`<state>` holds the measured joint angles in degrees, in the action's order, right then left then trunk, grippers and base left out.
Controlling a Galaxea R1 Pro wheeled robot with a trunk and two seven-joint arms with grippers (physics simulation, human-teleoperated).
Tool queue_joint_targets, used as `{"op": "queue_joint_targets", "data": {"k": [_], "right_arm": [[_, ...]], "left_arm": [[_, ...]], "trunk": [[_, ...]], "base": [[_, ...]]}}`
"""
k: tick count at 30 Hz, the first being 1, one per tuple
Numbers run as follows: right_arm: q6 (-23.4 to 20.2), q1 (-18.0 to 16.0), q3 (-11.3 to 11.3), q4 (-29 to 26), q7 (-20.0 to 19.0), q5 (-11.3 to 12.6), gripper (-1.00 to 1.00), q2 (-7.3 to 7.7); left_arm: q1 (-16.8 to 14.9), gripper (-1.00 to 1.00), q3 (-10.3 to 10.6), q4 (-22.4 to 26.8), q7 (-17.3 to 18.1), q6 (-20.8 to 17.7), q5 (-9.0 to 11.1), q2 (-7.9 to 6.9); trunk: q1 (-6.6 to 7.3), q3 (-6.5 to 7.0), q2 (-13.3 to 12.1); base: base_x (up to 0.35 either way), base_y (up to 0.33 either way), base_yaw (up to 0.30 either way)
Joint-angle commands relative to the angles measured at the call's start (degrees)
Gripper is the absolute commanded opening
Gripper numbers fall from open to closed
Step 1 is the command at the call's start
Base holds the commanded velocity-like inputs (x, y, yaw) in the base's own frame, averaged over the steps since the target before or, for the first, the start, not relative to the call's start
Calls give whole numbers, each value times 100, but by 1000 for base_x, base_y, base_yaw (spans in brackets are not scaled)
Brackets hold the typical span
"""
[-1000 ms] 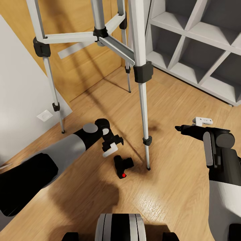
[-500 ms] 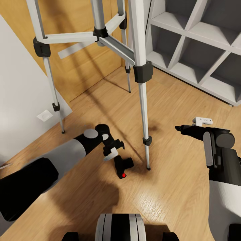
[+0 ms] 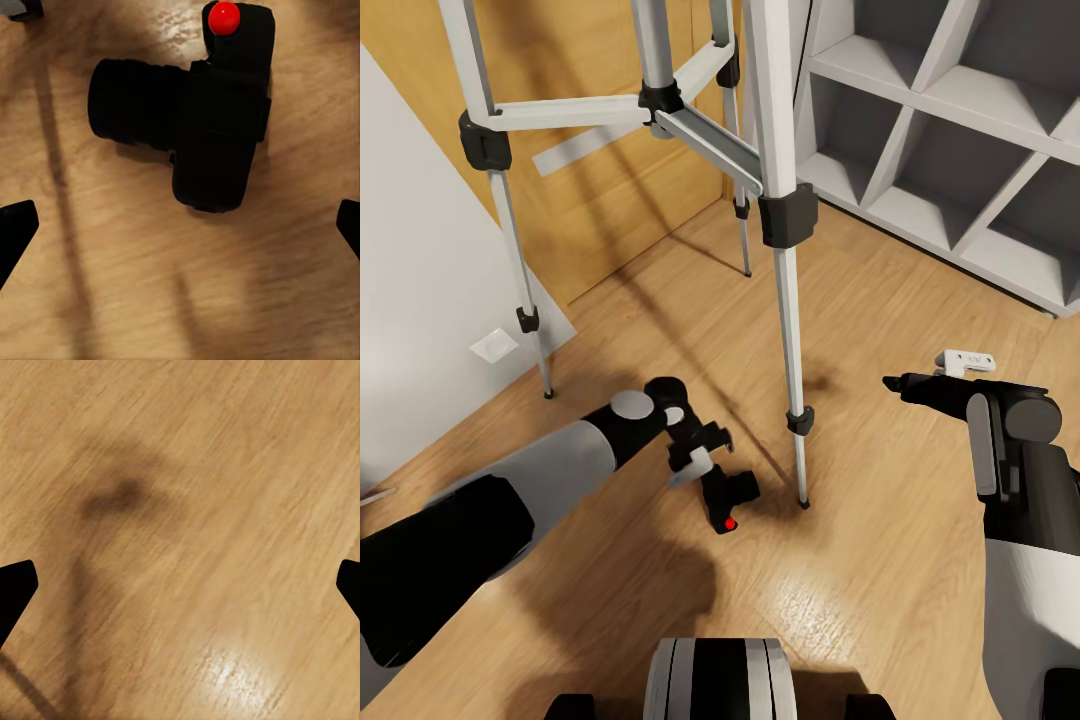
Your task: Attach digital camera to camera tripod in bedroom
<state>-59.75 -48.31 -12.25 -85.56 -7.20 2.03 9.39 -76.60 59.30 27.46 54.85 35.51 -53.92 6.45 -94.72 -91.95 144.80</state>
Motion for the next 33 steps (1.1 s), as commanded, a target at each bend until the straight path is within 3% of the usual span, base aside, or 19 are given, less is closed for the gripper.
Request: {"op": "queue_joint_targets", "data": {"k": [1,8,15,22,25,28,29,32,33], "right_arm": [[-25,-3,-6,-4,-9,17,100,1],[-25,-3,-6,-4,-15,16,100,-8],[-25,-3,-6,-6,-15,17,100,-34],[-25,-3,-6,-14,-17,17,100,-43],[-25,-3,-6,-17,-17,17,100,-46],[-25,-3,-6,-19,-18,17,100,-45],[-25,-3,-6,-19,-18,17,100,-45],[-25,-3,-6,-19,-14,17,100,-44],[-25,-3,-6,-19,-14,17,100,-44]], "left_arm": [[-2,100,-18,5,-50,56,35,-8],[-6,100,-117,0,-220,351,235,-29],[-18,100,-135,-1,-265,789,272,-42],[-13,100,-146,1,-287,939,254,1],[-3,100,-148,2,-295,973,171,36],[26,100,-149,7,-346,911,-201,98],[26,100,-149,7,-346,911,-201,98],[50,100,-177,6,-456,819,-803,138],[50,100,-177,6,-456,819,-803,138]], "trunk": [[1,-3,1],[1,-3,1],[1,-3,1],[1,-3,1],[1,-3,1],[1,-3,1],[1,-3,1],[1,-3,1],[1,-3,1]], "base": [[0,0,0],[0,0,0],[0,0,0],[0,0,0],[0,0,0],[0,0,0],[0,0,0],[0,0,0],[0,0,0]]}}
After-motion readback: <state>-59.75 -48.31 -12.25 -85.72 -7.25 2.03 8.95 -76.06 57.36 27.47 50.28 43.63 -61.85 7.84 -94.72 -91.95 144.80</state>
